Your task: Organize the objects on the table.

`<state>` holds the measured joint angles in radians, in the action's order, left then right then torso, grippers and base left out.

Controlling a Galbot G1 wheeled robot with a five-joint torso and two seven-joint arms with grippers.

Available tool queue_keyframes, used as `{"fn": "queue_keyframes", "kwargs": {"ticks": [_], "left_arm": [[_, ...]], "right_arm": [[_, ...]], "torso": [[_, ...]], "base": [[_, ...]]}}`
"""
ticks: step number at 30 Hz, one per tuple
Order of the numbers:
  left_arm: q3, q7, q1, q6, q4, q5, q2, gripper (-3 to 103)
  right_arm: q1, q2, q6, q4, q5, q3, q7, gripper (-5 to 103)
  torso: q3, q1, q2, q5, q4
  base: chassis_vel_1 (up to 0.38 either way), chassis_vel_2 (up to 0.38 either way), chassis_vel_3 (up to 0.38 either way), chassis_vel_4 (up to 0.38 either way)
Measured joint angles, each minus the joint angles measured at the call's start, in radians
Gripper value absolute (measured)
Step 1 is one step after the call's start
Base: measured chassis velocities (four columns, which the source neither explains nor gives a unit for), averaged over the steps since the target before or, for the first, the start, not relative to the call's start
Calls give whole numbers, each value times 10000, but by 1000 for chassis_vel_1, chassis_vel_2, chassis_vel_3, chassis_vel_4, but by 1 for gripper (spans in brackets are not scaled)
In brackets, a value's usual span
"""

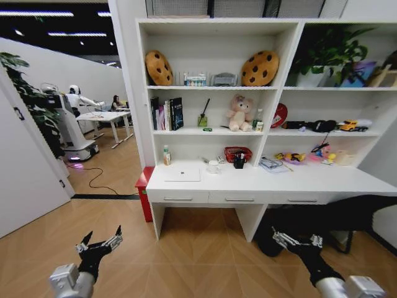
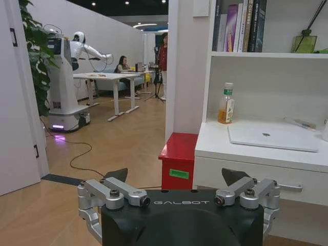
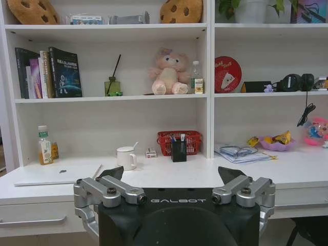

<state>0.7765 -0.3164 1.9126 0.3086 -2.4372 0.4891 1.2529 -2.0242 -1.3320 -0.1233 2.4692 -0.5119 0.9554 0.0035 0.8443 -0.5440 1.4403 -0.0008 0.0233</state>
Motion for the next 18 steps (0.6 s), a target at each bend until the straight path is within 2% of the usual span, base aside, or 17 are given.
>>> {"fn": "queue_keyframes", "kwargs": {"ticks": [4,7,8,18], "left_arm": [[-2,6,-2,0,-1,0,0,100],[-1,6,-4,0,0,0,0,100],[-1,6,-4,0,-1,0,0,100],[-1,5,-3,0,-1,0,0,100]], "right_arm": [[3,2,0,-1,0,0,1,100],[4,3,0,0,0,0,1,100],[5,3,0,0,0,0,1,100],[2,1,-1,0,0,0,0,100]], "torso": [[6,-11,-8,18,0],[8,-20,-11,3,-1],[9,-21,-13,12,-3],[3,-7,-6,6,0]], "base": [[-14,5,5,20],[-79,-4,97,-48],[-49,57,86,-67],[-5,6,9,-7]]}}
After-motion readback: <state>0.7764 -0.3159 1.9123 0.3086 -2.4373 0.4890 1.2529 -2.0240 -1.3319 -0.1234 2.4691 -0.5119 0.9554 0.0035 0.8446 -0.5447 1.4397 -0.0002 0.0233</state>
